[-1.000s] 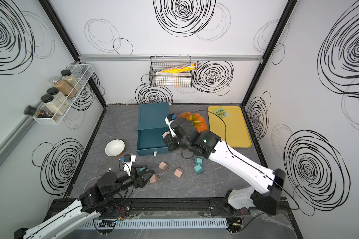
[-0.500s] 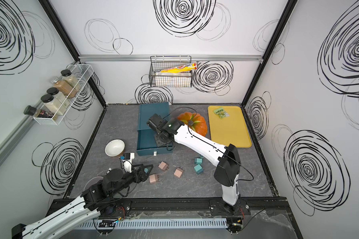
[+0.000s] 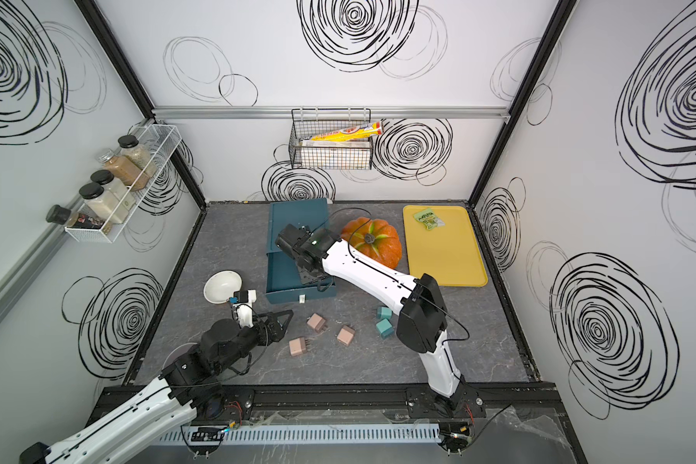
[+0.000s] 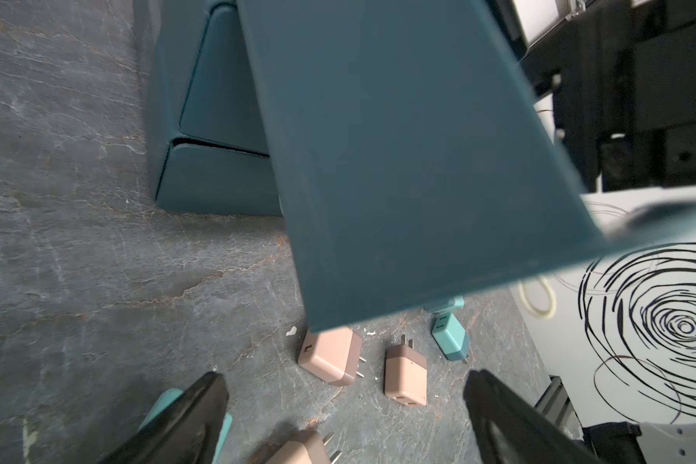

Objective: Place the plugs into the drawer by color
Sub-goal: Place the plug in the drawer, then pick up the plug from the center of the board.

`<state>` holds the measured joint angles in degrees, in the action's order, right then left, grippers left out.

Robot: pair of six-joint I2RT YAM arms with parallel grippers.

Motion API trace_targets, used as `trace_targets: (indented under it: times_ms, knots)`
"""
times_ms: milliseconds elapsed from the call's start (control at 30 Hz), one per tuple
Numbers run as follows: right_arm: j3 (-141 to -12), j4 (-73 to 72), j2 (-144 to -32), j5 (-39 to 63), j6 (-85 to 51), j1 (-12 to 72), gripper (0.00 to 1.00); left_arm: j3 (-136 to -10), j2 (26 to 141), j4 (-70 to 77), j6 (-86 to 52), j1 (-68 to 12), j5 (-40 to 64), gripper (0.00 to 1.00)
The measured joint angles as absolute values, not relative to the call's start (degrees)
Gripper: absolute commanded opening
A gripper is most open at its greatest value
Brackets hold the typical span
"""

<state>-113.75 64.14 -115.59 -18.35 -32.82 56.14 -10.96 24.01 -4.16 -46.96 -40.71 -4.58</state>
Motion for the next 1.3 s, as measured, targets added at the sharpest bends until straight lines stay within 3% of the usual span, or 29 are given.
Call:
trace_targets:
  times_ms: [100,300,567,733,833,933,1200,1300]
  knots:
    - [-114.15,64.14,-116.05,-18.02,-32.91,56.34,0.47,-11.03,24.38,-3.77,-46.96,-39.92,-3.62,0.99]
    - [-114.24,64.14,-116.27,-17.72,-32.53,56.51,0.57,-12.12,25.08,-3.27,-46.98,-39.33,-2.02,0.99]
    - [-114.13,61.82,-111.61,-14.44,-30.50,56.55,0.60,-13.23,25.12,-3.49,-46.98,-37.80,-1.13,0.99]
    - [-108.22,57.74,-101.60,-14.02,-29.76,56.55,0.63,-15.07,26.70,-3.66,-46.85,-35.73,-0.36,0.99]
    - [-103.94,55.72,-95.24,-13.76,-29.12,56.55,0.59,-15.11,27.38,-3.57,-46.83,-35.14,0.49,0.99]
    - [-95.50,50.65,-87.13,-11.62,-27.59,56.58,0.59,-15.11,27.16,-3.57,-46.83,-35.07,1.30,0.99]
    - [-55.09,34.20,-53.89,-1.69,-23.88,56.82,0.61,-14.98,25.67,-4.21,-45.78,-34.17,1.06,0.99]
    - [-44.49,29.67,-47.66,-1.08,-25.26,56.84,0.61,-13.69,25.21,-4.10,-45.71,-34.04,2.28,0.93]
